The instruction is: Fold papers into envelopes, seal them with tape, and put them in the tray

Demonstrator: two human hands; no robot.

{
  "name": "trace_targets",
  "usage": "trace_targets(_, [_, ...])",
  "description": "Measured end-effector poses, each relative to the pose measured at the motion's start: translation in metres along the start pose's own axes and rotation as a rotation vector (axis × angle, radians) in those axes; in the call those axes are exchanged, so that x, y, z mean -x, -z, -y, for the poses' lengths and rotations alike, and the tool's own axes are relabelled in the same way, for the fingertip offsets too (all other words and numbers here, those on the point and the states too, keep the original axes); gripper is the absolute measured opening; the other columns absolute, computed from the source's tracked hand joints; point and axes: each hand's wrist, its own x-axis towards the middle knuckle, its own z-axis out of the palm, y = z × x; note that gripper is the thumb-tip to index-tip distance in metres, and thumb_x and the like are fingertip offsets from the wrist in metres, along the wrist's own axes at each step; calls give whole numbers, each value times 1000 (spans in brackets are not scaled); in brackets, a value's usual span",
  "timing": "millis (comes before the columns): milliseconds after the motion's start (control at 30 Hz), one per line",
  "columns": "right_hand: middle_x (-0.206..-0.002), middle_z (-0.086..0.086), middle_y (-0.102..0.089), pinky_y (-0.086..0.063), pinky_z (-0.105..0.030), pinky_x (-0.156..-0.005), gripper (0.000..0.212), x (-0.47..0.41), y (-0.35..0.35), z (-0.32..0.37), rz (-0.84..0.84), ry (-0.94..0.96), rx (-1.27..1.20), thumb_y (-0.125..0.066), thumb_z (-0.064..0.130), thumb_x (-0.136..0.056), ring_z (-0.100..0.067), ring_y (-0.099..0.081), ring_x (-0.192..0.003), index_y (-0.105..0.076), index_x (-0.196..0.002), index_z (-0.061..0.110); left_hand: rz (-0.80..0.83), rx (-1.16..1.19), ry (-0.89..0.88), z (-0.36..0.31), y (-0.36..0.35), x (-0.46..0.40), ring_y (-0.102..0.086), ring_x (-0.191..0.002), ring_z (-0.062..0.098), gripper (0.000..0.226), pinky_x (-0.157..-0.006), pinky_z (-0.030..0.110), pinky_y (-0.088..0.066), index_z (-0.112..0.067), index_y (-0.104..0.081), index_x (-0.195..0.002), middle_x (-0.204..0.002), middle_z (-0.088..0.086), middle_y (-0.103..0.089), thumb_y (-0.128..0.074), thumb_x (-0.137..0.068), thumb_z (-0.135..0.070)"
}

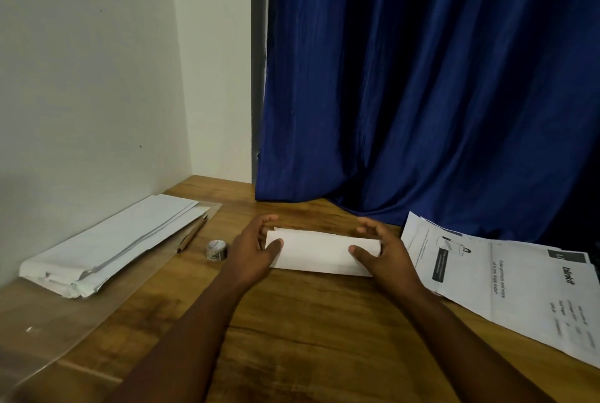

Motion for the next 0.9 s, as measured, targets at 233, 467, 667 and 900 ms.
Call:
trace_targets(233, [-149,8,-39,-41,-35,-111,54,-3,-6,0,56,144,401,-75,31,-87,-14,-41,-134,-53,-136,37,11,-273,-154,6,-5,1,-49,-116,6,53,-99,28,-48,-36,-50,-135,-135,-11,-46,-74,-89,-25])
trace_targets(467, [-145,19,-50,-30,-37,-117,58,3,-9,0,330,224,587,-52,72,-86,-2,-39,-135,-57,-134,40,115,-447,-223,1,-6,1,-48,-124,11,22,-103,31,-44,-32,-72,-115,-128,-8,-63,-63,-97,-24])
trace_targets(667, [-154,16,-43,-27,-34,-116,68,0,-8,-1,362,217,705,-44,77,-86,-6,-37,-141,-43,-145,44,132,-408,-163,-9,-5,8,-43,-116,1,51,-95,25,-41,-34,-70,-120,-115,-23,-51,-74,-79,-64])
trace_targets(900, [-145,15,-54,-49,-31,-100,55,1,-3,5,286,227,678,-38,69,-94,-8,-56,-122,-43,-144,45,157,-341,-152,-8,-2,9,-55,-112,5,46,-99,34,-52,-38,-60,-129,-106,-31,-50,-76,-85,-39])
